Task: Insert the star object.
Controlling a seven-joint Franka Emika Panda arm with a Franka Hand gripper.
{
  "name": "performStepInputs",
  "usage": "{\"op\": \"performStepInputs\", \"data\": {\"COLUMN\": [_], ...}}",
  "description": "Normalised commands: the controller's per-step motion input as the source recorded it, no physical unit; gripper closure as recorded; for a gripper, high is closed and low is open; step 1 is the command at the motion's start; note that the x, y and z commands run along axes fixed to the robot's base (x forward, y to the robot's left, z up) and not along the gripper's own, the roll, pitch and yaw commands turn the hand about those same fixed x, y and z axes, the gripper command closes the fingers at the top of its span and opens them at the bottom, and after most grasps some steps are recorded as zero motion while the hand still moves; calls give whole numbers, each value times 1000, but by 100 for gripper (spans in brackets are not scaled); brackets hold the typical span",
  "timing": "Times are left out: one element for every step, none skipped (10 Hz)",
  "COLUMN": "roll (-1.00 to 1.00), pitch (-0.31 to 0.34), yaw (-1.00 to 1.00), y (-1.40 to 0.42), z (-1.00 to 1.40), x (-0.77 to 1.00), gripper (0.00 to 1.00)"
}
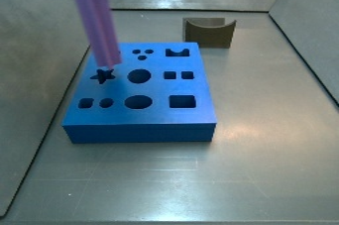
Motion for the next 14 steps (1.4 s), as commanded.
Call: {"op": "performStepInputs", "data": {"roll": [0,-41,-131,-171,-221,-250,-236,-211,-167,-127,-89,-63,-37,0], "pitch": [0,0,0,0,0,0,0,0,3,11,30,34,56,99], "yaw": [0,0,-69,-189,-220,-191,-189,-343,-331,-340,-366,-300,-186,-203], "y": [0,0,0,0,0,0,0,0,0,0,-26,-54,-17,-20], "z": [-417,-409,-377,-363,-289,-229,-246,-229,-223,-169,-143,-197,-494,-757], "x": [-120,-57,-11,-3,-40,-57,-51,-226,-214,-246,-234,-109,169,420], "gripper": [100,100,100,100,100,100,100,100,100,100,100,100,100,100]}}
